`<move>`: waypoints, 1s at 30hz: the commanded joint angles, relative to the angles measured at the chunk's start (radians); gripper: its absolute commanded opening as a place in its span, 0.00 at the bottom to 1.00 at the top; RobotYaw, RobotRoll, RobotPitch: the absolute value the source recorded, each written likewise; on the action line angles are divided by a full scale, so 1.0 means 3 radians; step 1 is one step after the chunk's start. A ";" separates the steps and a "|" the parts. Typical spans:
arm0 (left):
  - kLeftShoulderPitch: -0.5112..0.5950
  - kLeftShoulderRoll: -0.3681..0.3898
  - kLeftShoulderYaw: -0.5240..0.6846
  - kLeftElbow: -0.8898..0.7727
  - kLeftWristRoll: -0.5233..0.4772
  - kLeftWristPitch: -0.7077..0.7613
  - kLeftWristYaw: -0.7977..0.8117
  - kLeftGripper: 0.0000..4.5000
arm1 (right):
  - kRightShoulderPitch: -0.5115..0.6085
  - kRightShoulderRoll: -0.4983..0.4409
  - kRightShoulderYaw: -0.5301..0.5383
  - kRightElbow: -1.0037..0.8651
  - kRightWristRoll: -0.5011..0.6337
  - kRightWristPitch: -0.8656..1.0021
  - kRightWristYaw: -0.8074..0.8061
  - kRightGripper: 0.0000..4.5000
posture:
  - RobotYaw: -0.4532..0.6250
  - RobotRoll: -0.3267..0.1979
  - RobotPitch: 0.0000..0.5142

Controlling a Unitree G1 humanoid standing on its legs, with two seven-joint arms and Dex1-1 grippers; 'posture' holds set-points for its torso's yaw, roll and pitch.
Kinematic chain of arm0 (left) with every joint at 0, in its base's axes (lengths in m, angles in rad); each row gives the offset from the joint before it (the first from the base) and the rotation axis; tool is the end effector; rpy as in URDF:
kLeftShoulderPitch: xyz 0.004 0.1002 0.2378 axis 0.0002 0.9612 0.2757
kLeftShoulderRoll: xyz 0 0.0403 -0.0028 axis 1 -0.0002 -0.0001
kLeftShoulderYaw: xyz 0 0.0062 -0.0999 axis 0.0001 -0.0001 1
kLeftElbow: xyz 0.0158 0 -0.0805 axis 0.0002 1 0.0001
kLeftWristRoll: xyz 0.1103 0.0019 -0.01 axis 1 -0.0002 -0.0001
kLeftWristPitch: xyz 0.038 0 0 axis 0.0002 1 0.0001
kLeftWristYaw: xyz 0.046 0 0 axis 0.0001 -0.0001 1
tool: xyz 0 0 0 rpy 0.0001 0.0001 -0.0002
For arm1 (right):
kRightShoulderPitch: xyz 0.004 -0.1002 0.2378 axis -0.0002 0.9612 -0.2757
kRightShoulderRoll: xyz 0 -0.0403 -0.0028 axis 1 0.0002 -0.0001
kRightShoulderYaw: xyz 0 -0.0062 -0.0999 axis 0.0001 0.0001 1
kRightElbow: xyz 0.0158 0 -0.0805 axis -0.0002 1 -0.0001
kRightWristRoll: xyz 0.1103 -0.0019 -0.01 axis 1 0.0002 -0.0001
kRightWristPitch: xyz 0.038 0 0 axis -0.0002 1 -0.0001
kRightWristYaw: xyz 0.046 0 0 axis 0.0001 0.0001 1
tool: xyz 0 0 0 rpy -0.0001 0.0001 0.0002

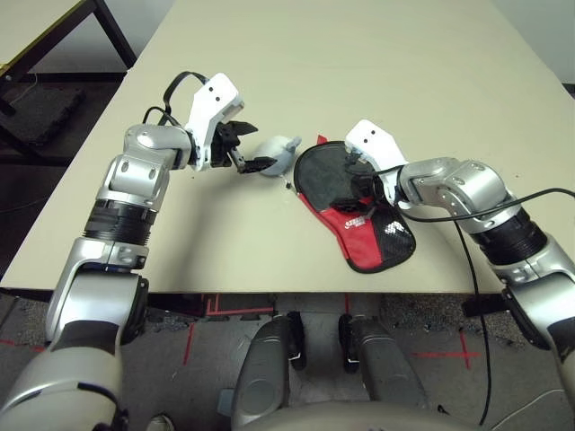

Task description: Store the ping-pong paddle in its case and zip it.

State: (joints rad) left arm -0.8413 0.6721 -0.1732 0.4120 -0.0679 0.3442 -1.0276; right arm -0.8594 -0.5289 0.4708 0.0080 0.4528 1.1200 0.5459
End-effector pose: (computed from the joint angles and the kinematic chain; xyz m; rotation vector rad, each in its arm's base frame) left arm 0.3334 0.2335 0.2189 0.5850 0.2477 -0.8644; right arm 0.3018 -0.1195 0.1912 -0.3935 0.6255 0.8710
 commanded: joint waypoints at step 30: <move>-0.0818 -0.0703 -0.0076 0.1883 0.0523 -0.0816 0.0538 0.07 | 0.0183 0.0094 0.0017 -0.0186 -0.0504 0.0194 0.0320 1.00 | 0.35 0.62 0.41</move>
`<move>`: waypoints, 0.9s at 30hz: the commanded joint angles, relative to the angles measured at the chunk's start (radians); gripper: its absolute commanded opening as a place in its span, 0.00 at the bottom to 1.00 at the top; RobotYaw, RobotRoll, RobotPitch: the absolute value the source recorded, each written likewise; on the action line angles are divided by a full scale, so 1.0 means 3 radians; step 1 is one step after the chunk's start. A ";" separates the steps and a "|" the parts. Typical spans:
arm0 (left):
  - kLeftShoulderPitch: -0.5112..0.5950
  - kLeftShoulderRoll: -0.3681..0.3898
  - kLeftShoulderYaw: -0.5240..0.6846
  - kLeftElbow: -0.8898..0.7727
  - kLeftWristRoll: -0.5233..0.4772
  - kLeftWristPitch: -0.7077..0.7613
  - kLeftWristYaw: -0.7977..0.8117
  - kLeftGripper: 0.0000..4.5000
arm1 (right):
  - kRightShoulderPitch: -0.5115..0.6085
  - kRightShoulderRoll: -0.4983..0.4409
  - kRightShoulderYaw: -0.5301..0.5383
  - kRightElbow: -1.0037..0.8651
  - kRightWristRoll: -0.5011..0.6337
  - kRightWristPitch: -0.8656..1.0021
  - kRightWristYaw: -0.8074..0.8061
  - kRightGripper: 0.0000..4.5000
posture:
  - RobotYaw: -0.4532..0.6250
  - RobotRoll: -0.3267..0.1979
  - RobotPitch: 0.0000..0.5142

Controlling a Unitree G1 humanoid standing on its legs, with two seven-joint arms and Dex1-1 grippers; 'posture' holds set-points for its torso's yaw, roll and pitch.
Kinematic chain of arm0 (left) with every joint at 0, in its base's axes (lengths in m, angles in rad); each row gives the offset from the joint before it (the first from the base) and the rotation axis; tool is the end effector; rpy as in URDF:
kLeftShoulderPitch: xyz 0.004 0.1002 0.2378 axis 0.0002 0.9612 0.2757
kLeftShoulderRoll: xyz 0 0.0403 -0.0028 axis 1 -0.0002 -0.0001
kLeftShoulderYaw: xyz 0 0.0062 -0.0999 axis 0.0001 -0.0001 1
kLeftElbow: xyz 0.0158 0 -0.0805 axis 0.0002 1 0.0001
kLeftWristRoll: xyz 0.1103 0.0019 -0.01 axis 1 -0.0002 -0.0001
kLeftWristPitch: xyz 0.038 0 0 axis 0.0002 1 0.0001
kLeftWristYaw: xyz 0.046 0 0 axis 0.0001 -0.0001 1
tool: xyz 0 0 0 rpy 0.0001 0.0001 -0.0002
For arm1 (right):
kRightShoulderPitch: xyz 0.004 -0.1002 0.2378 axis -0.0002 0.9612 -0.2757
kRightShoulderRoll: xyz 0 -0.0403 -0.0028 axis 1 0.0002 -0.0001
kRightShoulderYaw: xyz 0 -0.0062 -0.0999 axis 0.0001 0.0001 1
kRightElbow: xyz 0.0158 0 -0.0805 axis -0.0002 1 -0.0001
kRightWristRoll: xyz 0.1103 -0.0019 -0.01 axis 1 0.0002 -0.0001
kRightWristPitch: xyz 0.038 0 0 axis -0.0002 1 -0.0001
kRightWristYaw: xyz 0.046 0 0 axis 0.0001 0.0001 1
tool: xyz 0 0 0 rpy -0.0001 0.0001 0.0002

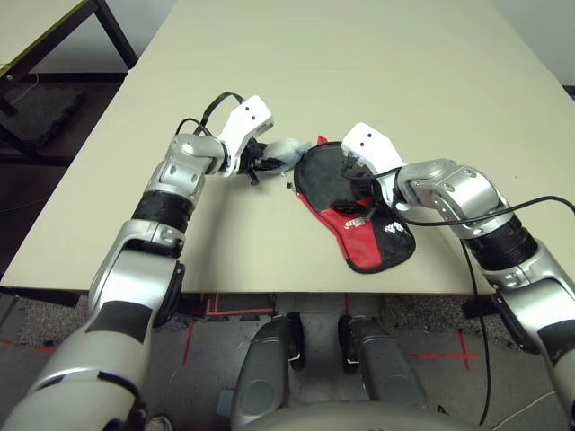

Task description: Store the ping-pong paddle in its case and zip it.

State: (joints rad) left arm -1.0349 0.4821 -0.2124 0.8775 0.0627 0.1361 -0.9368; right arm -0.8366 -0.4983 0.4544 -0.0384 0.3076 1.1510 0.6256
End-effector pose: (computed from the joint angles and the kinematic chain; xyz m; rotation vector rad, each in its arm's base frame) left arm 0.3691 0.2049 0.1934 0.5809 0.2837 -0.8340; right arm 0.2982 -0.1174 0.1924 -0.4488 0.6187 0.8683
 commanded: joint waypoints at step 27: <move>-0.1024 -0.1485 0.0399 0.1595 0.0397 -0.0808 0.1901 0.06 | 0.0233 0.0383 -0.0027 -0.0415 0.0009 0.0575 -0.0155 1.00 | 0.20 0.62 0.61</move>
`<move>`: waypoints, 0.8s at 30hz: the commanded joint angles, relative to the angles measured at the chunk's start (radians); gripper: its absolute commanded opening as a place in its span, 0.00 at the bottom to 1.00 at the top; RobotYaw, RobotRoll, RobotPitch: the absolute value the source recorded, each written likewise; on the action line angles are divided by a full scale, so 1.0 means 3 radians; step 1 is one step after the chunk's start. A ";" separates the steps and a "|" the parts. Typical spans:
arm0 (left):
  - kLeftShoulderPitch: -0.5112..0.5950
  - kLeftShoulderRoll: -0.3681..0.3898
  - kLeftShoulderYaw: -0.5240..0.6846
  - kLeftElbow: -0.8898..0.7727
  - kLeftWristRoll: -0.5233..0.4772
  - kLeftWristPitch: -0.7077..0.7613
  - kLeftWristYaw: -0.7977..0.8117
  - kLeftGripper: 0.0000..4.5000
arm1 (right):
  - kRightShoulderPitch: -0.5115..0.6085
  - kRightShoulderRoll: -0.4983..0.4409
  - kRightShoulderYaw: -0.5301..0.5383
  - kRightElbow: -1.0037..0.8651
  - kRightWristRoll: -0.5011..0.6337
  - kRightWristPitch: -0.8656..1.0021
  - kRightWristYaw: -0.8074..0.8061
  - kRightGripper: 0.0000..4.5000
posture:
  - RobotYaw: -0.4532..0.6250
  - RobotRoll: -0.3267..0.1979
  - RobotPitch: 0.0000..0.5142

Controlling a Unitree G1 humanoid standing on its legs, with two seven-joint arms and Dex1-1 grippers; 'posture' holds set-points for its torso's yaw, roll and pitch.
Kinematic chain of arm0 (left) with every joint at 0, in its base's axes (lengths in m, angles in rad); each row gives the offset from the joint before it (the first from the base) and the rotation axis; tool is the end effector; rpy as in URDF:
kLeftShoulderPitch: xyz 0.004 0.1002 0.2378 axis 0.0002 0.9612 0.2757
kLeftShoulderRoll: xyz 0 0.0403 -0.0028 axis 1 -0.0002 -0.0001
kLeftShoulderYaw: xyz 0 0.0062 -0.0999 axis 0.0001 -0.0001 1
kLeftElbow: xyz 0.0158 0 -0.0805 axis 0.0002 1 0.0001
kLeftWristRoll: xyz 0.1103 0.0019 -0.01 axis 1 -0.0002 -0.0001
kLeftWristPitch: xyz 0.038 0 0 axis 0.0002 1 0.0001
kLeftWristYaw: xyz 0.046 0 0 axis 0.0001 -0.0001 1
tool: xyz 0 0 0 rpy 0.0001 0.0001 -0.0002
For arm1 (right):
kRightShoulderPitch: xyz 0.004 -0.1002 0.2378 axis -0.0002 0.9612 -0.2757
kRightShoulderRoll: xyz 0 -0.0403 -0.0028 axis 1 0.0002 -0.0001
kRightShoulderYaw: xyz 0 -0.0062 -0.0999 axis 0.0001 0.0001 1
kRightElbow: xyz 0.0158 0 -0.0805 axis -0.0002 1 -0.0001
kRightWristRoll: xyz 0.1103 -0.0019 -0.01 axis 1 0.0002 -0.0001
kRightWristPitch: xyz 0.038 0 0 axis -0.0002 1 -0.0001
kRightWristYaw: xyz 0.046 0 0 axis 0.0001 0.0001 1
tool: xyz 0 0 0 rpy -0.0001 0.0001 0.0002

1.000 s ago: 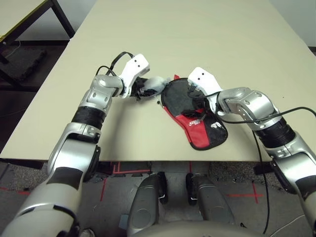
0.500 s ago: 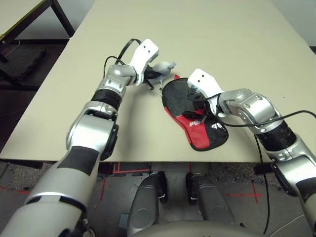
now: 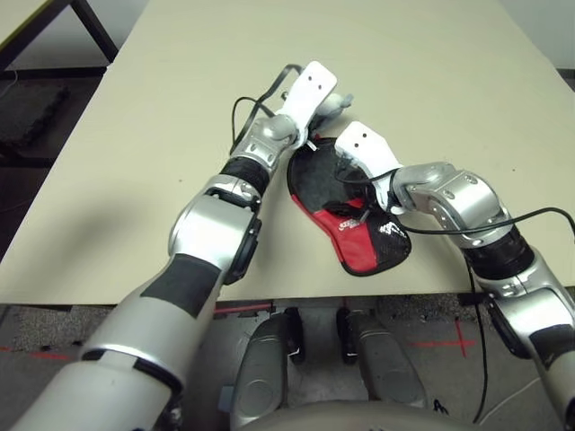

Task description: Store the ping-pong paddle in its case and zip it.

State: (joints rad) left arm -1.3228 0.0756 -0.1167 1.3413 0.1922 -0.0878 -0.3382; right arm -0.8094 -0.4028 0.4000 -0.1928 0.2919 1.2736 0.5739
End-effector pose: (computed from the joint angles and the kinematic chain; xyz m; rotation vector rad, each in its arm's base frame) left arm 0.3828 0.0767 0.1891 0.5344 0.0207 -0.5810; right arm 0.2792 -0.0975 0.2024 -0.4174 0.5603 0.8970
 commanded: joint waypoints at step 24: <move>0.0067 -0.0240 0.0080 -0.0025 0.0105 0.0003 -0.1122 0.36 | -0.0010 0.0204 -0.0049 0.0503 -0.0059 -0.0137 -0.0049 1.00 | 0.25 0.62 0.46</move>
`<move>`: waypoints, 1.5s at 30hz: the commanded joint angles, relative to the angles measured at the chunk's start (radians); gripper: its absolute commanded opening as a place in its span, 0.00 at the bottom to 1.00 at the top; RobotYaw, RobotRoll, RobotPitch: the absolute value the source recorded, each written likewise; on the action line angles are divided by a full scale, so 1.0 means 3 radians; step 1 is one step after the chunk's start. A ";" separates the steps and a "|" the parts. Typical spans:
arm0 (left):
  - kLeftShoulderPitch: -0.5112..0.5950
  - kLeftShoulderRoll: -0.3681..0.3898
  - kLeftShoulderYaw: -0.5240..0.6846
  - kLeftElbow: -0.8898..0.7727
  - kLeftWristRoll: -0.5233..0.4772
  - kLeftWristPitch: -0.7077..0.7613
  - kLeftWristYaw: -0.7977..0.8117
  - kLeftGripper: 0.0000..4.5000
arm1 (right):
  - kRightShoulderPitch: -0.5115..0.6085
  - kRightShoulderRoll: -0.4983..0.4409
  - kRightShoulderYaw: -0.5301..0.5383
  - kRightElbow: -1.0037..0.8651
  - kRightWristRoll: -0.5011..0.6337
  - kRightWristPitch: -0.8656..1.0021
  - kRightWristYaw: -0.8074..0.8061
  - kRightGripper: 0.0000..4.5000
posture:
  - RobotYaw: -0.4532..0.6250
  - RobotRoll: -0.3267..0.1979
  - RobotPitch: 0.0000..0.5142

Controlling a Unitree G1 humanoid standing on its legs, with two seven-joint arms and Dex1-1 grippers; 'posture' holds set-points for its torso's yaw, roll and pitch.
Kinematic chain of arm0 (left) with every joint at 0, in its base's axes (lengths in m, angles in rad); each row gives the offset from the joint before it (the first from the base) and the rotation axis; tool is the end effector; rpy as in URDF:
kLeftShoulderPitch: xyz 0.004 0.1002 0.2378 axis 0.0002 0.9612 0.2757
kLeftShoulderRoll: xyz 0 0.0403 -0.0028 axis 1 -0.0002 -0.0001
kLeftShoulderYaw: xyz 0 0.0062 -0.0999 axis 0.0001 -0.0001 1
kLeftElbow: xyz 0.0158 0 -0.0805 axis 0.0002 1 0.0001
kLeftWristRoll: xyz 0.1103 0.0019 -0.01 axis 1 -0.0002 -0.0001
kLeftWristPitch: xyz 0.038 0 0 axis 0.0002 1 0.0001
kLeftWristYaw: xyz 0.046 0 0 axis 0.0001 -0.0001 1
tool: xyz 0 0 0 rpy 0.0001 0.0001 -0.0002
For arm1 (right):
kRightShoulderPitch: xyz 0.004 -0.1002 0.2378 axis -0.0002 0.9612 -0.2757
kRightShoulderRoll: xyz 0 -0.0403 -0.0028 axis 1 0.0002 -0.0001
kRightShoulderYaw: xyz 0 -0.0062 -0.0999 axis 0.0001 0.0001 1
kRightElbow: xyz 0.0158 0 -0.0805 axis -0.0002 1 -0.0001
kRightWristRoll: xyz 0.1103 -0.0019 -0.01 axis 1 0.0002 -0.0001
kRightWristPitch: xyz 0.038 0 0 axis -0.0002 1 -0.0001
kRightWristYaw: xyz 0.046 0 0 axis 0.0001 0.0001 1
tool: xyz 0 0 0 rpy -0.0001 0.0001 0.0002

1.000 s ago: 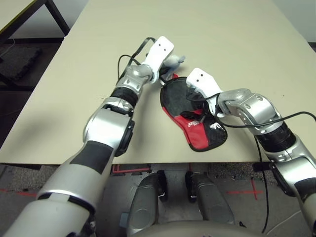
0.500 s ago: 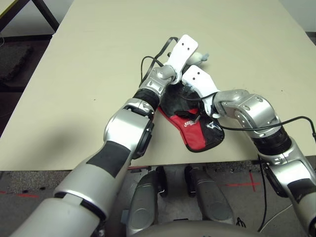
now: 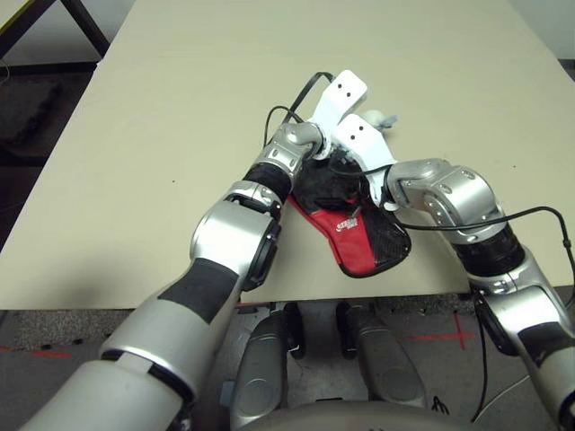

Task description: Store the ping-pong paddle in its case and zip it.

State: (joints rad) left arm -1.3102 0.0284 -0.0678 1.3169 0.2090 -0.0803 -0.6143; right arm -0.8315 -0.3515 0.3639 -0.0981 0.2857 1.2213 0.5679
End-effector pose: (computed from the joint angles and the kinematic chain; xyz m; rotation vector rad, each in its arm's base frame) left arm 0.3794 0.0625 0.1856 0.4899 0.0788 -0.8838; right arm 0.2902 -0.0946 0.2018 -0.3541 0.5402 0.8910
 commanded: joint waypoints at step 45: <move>0.0538 0.0624 -0.0420 -0.1249 -0.0219 0.0862 -0.1669 1.00 | -0.1920 0.0115 -0.0152 0.4070 -0.1397 -0.3186 -0.0109 1.00 | 0.36 0.62 0.36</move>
State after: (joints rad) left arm -1.1669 0.2213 -0.1751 0.9694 0.1461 0.1542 -1.1157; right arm -1.3999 -0.3257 0.3199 1.0764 -0.1053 0.3023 0.5475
